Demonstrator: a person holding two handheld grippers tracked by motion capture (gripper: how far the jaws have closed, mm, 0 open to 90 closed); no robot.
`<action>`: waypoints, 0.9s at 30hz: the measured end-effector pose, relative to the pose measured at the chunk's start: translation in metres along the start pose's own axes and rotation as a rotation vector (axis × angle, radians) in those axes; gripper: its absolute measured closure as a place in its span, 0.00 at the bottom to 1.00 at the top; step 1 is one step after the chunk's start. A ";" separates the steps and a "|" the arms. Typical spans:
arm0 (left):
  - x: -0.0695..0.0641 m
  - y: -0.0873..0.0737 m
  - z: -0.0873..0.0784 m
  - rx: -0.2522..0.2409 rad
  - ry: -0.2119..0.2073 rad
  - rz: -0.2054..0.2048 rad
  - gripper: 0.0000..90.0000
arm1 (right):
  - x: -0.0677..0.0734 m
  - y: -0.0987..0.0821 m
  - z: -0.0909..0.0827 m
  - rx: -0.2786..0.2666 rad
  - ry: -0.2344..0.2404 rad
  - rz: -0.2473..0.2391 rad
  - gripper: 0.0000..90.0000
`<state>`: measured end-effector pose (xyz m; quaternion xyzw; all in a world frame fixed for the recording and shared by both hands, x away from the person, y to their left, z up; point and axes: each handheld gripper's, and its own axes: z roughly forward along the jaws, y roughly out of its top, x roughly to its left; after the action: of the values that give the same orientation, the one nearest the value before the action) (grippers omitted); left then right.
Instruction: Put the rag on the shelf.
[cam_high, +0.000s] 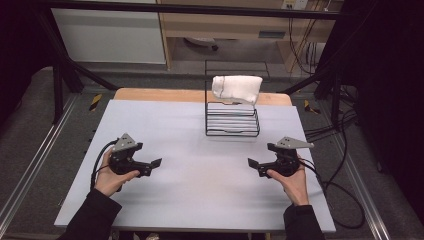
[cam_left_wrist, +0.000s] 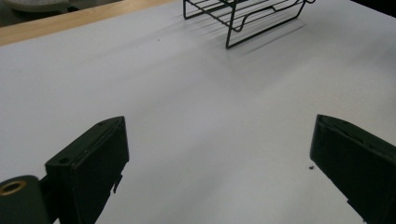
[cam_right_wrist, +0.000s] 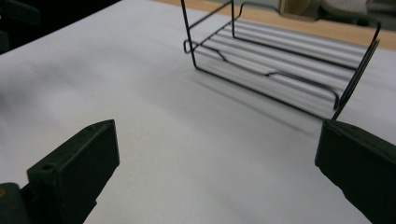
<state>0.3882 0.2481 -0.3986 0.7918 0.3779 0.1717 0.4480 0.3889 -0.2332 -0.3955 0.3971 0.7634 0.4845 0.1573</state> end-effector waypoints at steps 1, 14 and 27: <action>0.001 -0.005 -0.002 0.003 0.002 -0.002 0.05 | 0.000 -0.005 0.001 0.009 0.005 0.002 0.00; 0.016 -0.049 -0.016 0.023 0.035 -0.023 0.05 | -0.011 -0.047 -0.011 0.055 0.035 0.012 0.01; 0.021 -0.064 -0.022 0.033 0.060 -0.031 0.05 | -0.015 -0.062 -0.015 0.081 0.045 0.020 0.00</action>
<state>0.3604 0.2969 -0.4423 0.7876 0.4061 0.1822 0.4260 0.3608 -0.2669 -0.4442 0.4000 0.7816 0.4637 0.1192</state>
